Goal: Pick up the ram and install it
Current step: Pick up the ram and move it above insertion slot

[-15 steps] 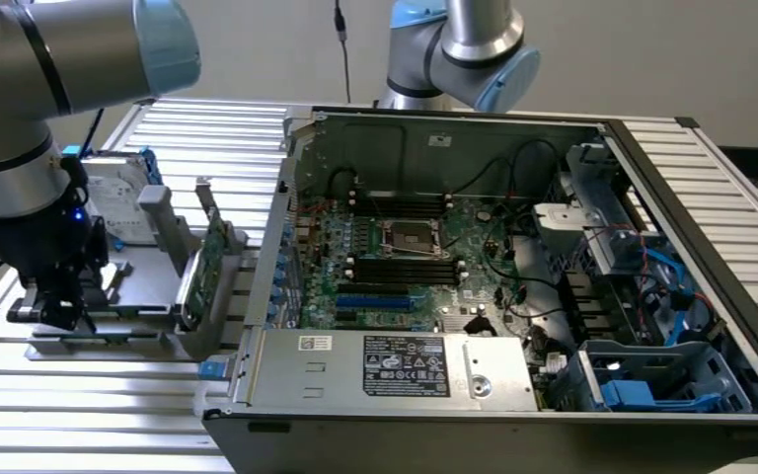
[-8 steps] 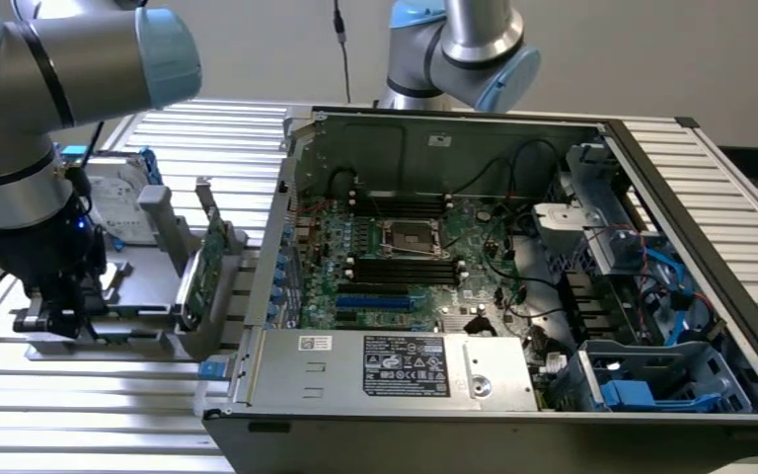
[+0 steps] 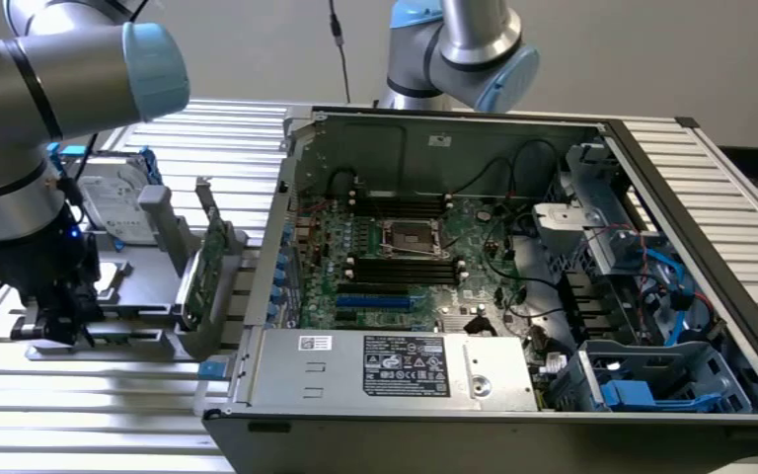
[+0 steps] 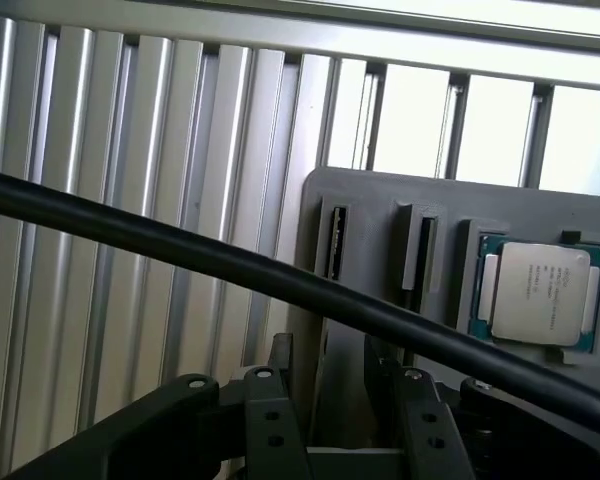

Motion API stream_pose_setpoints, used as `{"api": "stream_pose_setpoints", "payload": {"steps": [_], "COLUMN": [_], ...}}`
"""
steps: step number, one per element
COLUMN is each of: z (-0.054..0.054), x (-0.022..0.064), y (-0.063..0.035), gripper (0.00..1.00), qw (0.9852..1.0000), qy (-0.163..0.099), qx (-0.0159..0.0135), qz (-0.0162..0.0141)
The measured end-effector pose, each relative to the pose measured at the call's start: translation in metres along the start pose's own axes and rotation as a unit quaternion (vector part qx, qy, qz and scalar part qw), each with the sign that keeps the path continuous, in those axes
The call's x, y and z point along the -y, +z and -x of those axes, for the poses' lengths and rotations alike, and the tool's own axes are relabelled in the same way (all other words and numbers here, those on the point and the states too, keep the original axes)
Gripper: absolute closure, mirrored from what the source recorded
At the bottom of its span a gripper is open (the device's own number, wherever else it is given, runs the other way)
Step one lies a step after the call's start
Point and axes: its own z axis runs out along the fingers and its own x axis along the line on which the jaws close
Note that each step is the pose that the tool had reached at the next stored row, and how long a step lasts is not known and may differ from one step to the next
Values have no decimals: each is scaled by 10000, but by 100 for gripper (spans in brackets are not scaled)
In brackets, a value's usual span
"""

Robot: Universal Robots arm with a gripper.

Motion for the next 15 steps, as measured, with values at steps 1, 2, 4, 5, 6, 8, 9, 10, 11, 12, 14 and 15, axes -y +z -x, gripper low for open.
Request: {"api": "stream_pose_setpoints", "payload": {"steps": [1, 2, 4, 5, 6, 8, 9, 10, 11, 12, 14, 15], "z": [1, 0, 0, 1, 0, -6, -13, -22, -30, -37, -41, -42], "x": [-3, -2, -2, -3, -3, -4, -4, -6, -6, -7, -8, -7], "y": [7, 11, 12, 14, 15, 17, 18, 18, 19, 21, 27, 31], "gripper": [58, 58, 58, 58, 58, 58, 58, 58, 58, 58, 58, 58], "qw": [10000, 10000, 9999, 9999, 9999, 9999, 9999, 9999, 9999, 9999, 9999, 9999], "qy": [-2, -4, -6, -6, -6, -6, -7, -6, -7, -7, -6, -6], "qx": [5, 14, 36, 49, 59, 70, 72, 73, 74, 76, 79, 81], "qz": [-35, -64, -101, -116, -126, -135, -136, -135, -135, -135, -138, -141]}}
